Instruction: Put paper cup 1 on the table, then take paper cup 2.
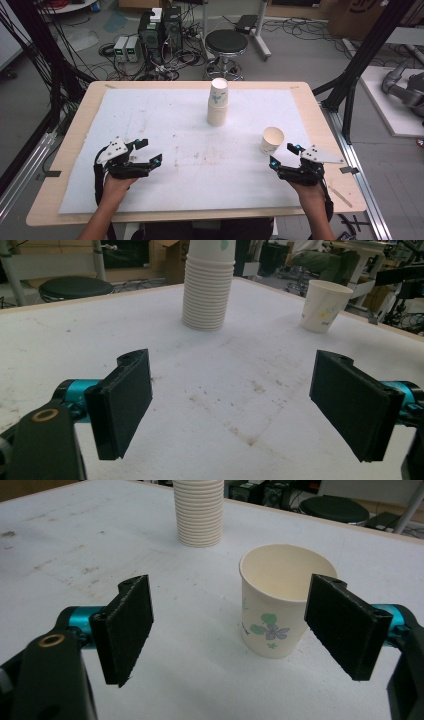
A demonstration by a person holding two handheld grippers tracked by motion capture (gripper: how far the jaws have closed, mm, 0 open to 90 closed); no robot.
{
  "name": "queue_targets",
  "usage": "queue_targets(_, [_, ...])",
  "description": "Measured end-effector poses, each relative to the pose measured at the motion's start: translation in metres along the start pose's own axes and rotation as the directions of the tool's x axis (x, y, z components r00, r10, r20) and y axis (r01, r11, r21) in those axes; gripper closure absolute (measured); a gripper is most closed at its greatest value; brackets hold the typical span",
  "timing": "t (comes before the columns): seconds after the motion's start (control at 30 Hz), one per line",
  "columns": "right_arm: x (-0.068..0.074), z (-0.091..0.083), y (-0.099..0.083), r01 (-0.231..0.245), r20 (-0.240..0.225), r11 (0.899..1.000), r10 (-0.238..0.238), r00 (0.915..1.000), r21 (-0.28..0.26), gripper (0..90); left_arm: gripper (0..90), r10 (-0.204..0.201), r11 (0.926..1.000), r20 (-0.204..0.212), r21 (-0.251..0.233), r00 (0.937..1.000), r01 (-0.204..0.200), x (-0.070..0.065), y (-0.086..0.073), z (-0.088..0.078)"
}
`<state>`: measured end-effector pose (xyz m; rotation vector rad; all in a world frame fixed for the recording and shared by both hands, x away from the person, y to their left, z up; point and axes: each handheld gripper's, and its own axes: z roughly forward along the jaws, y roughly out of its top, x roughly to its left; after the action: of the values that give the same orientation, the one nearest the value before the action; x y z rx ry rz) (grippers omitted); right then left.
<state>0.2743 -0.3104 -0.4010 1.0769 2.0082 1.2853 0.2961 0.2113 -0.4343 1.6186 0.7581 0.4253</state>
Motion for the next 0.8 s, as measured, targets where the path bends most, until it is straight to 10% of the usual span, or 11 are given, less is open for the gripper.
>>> queue_targets(0.8, [0.0008,0.0016,0.0000,0.020,-0.029,1.000,-0.020,0.9994,-0.009,20.1,16.9,-0.037,0.9992,0.001,0.015,0.9993,0.037,0.0031,0.0024,0.0040])
